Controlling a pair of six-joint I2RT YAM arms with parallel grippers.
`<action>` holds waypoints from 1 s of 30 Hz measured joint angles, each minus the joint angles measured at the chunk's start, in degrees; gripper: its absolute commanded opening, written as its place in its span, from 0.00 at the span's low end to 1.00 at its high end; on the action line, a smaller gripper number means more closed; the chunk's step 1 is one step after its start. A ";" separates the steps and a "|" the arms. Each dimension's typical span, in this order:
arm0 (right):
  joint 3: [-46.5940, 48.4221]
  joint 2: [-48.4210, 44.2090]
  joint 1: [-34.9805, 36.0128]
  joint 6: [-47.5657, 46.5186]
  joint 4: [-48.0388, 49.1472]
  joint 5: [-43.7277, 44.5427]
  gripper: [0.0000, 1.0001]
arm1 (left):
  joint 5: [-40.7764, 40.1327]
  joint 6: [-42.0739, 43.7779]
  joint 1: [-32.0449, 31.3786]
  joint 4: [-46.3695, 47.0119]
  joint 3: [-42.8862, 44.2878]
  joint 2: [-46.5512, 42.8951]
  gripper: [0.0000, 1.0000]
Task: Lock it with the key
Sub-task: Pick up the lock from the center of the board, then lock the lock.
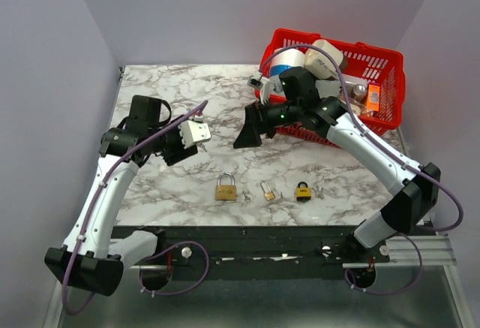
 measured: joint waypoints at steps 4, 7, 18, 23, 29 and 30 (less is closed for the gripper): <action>3.17 4.74 0.76 3.30 2.34 -2.12 0.99 | 0.28 -2.05 -7.89 -0.15 3.96 -1.49 0.32; 5.20 7.30 2.14 4.96 4.20 -3.43 0.99 | -0.74 -2.89 -14.03 -0.74 5.68 -1.84 0.31; 3.19 7.82 5.16 8.35 10.58 -7.48 0.89 | -7.69 -4.81 -24.85 -2.47 6.27 -1.84 0.30; -0.98 7.96 5.64 12.02 12.55 -8.85 0.75 | -9.75 -5.75 -26.18 -1.44 6.27 -1.84 0.29; -1.40 8.92 6.38 15.72 15.69 -10.43 0.61 | -10.95 -6.47 -26.93 -0.85 6.27 -1.88 0.29; -1.40 9.09 6.49 16.06 16.17 -10.56 0.59 | -11.08 -6.58 -27.10 -0.81 6.27 -1.90 0.29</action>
